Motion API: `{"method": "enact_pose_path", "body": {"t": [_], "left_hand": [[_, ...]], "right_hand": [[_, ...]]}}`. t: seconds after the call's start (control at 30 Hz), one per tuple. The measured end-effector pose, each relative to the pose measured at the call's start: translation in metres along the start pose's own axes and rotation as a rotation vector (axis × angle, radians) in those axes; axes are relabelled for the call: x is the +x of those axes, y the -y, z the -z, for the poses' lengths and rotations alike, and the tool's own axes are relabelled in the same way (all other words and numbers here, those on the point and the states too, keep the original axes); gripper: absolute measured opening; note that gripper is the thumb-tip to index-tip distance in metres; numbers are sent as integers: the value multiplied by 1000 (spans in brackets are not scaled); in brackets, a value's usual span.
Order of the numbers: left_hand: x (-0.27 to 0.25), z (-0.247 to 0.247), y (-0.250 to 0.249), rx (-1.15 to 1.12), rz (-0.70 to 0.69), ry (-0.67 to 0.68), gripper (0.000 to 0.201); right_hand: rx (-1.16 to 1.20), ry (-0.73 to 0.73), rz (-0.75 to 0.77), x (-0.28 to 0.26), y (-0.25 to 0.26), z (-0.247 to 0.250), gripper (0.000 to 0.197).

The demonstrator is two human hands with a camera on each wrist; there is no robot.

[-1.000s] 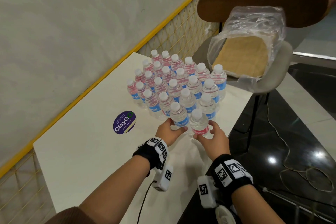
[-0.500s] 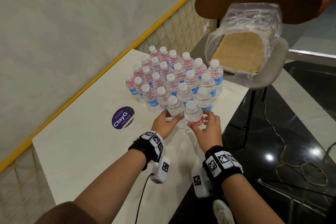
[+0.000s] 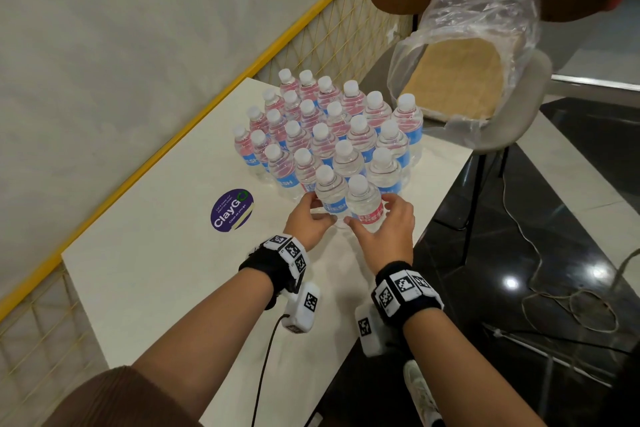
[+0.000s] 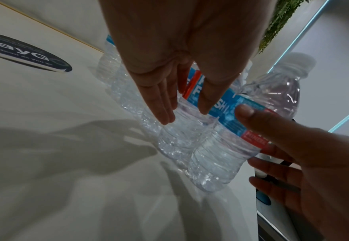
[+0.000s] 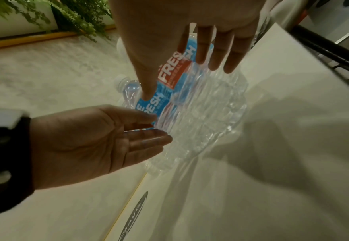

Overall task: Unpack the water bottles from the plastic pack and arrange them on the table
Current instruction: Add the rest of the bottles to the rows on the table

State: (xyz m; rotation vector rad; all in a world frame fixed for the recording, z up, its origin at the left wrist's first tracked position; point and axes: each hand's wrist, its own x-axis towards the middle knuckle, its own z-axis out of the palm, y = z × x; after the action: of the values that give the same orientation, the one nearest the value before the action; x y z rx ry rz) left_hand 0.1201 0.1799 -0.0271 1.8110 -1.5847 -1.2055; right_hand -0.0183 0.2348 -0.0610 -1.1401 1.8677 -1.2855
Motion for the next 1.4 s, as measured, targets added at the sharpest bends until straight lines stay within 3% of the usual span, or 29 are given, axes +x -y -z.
{"method": "enact_pose_path", "body": {"t": [0.17, 0.33, 0.53, 0.87, 1.0, 1.13, 1.3, 1.4], "left_hand": [[3, 1, 2, -14, 16, 5, 50], [7, 0, 5, -15, 27, 1, 51], [7, -1, 2, -87, 68, -14, 46], [5, -3, 2, -225, 127, -12, 47], [4, -4, 0, -208, 94, 1, 46], [4, -7, 2, -183, 21, -18, 32], [4, -7, 1, -94, -22, -39, 59], [4, -7, -2, -78, -32, -47, 52]], "right_hand": [[74, 47, 56, 3, -8, 6, 57], [181, 131, -59, 0, -14, 17, 48], [101, 61, -5, 3, -9, 5, 65], [217, 110, 1, -3, -11, 12, 53], [233, 107, 6, -7, -12, 8, 56], [217, 122, -16, -2, -13, 6, 66], [214, 126, -17, 2, -17, 5, 62], [215, 130, -10, 2, -16, 6, 63]]}}
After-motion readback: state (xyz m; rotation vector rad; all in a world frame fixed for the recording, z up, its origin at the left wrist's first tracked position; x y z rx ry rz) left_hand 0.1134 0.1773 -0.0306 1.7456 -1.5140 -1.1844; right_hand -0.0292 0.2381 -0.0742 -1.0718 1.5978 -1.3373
